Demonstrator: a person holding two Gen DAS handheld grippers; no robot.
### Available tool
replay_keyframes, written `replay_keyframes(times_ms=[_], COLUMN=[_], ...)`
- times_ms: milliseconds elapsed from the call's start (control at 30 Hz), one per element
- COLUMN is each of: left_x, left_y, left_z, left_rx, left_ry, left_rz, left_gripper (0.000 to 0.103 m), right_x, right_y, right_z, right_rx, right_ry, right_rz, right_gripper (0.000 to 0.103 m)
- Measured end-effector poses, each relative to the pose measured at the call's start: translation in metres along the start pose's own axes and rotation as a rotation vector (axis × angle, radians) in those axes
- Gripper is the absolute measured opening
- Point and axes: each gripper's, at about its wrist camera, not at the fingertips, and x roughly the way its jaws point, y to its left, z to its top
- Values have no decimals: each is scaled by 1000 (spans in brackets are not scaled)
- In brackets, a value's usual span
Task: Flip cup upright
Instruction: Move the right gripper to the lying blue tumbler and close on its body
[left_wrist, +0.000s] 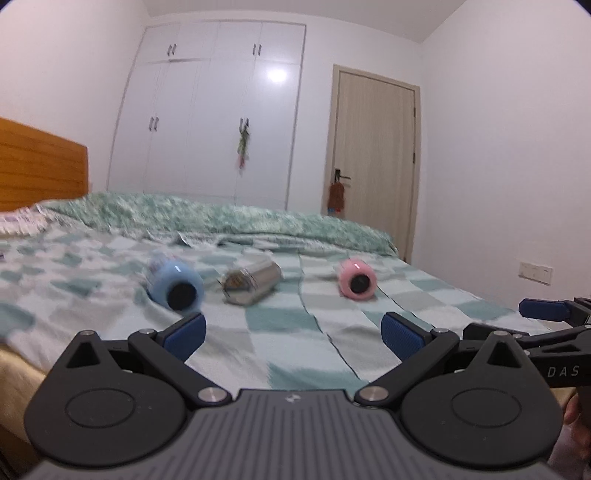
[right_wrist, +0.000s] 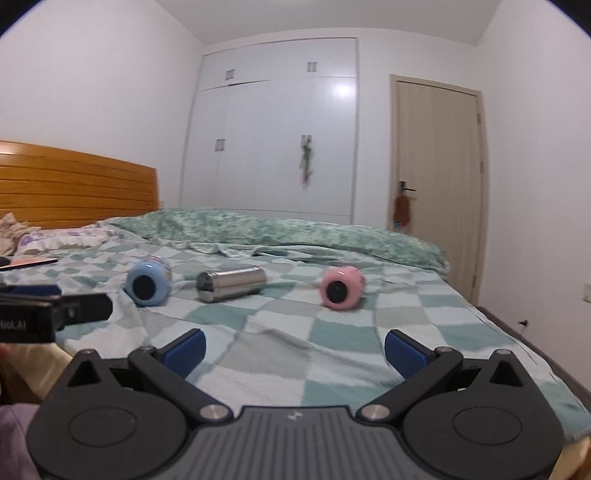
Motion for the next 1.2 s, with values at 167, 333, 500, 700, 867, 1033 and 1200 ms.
replay_keyframes(times_ms=[167,333,500,700,867,1033,1200], left_x=[5,17,40,74,107,142,163], left_y=[22,57,100,146,179,207,222], left_z=[17,29,41,48,51,51,46], left_rx=[20,27,14,31,31,29,51], left_ry=[-34,-28,13,93,133,211,277], left_rz=[54,109,142,184,187,199,222], left_gripper=[103,103,103,103,103,103,103], right_x=[27,66,118,193,248,300,348], right_y=[19,45,82,131,167,195,219], right_z=[34,70,107,132,142,141,133], right_rx=[-25,-17,-22,-34,-49,-83,-83], right_ry=[5,57,155,278,364,450,539], right_rz=[87,175,229,265,280,278,268], right_gripper=[103,103,103,103,103,103,103])
